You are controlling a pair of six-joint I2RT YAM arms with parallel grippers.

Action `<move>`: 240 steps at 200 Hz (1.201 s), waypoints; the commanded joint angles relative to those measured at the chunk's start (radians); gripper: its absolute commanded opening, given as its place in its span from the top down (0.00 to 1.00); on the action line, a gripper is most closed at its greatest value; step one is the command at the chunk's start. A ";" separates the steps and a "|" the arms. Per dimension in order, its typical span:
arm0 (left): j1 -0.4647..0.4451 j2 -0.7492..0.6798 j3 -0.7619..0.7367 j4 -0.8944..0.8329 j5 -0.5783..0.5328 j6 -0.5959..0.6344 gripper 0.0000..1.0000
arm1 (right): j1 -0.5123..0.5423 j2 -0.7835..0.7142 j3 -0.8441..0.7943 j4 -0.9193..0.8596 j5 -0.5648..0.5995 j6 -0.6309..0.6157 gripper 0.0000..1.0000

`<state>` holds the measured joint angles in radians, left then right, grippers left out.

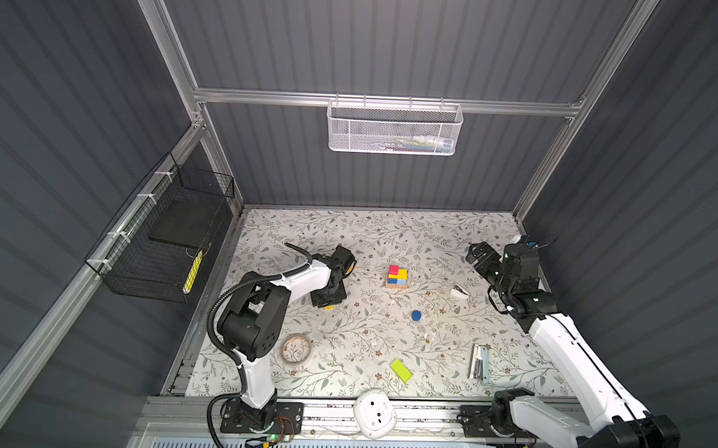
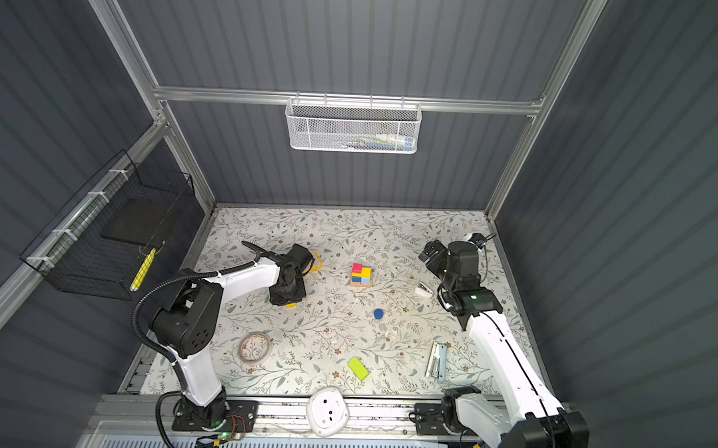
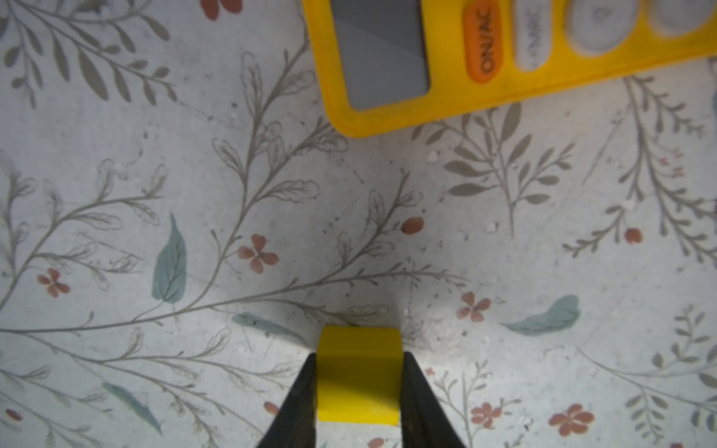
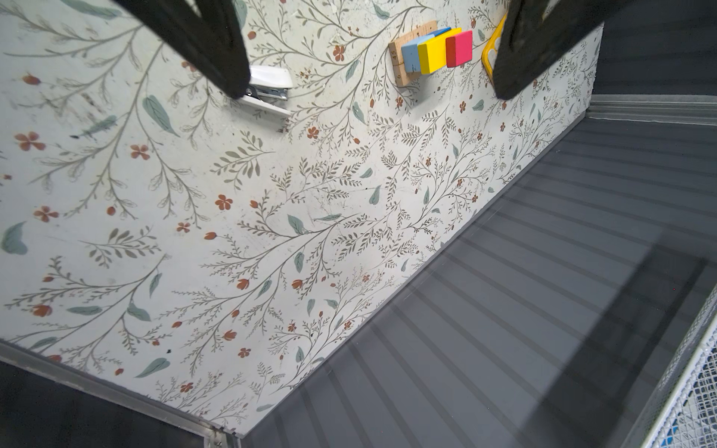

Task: Build the wood block tower
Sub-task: 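Close the left gripper on the small yellow cube, then lift the yellow cube with the left gripper toward the block stack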

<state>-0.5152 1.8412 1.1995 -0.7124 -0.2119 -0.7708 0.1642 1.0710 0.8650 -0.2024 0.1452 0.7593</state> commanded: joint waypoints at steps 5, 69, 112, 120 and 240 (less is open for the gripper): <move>0.006 -0.035 0.030 -0.029 0.001 0.027 0.75 | -0.005 0.009 0.025 0.003 0.006 -0.003 0.01; -0.001 -0.057 0.249 -0.138 0.040 0.123 0.75 | -0.005 0.017 0.023 0.007 -0.002 0.000 0.01; -0.050 0.009 0.506 -0.250 0.024 0.224 0.75 | -0.005 0.023 0.017 0.013 0.001 0.000 0.01; -0.066 0.032 0.555 -0.266 0.019 0.239 0.74 | -0.005 0.025 0.019 0.013 0.000 0.000 0.01; -0.251 0.375 1.101 -0.395 0.079 0.300 0.75 | -0.021 0.028 0.007 0.013 -0.009 -0.003 0.01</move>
<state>-0.7490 2.1906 2.2337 -1.0828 -0.1699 -0.4847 0.1524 1.0950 0.8654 -0.1951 0.1375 0.7593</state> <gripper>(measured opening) 0.317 0.992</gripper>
